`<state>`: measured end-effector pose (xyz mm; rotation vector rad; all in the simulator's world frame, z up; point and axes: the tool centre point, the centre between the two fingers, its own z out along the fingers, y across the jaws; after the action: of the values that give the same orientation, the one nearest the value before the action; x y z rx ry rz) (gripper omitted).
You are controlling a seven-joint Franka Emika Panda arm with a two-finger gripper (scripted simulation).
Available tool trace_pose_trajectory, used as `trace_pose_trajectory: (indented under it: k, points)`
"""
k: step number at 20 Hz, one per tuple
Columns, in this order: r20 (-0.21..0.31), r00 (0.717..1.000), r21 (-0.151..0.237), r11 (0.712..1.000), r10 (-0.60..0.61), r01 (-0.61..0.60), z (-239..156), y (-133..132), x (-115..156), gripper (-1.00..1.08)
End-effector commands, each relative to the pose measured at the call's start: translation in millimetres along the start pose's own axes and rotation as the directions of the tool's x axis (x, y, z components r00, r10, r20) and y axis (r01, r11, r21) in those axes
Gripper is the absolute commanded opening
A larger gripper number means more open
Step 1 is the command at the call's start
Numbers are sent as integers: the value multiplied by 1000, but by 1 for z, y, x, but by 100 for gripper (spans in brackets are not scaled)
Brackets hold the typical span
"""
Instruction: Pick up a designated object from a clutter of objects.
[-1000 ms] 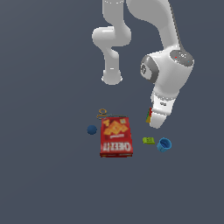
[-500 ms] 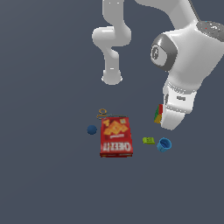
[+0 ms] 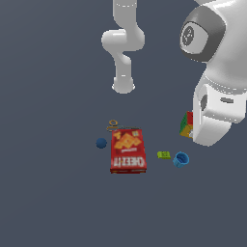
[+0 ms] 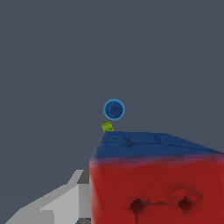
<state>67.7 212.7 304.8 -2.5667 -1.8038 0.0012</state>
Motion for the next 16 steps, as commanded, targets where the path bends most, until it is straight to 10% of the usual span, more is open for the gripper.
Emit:
trace_pose_trajectory:
  k: [1, 16]
  points:
    - [0, 1000, -2, 1000, 0, 0, -15, 9, 4, -100]
    - [2, 1000, -3, 1000, 2, -2, -76, 49, 24, -100]
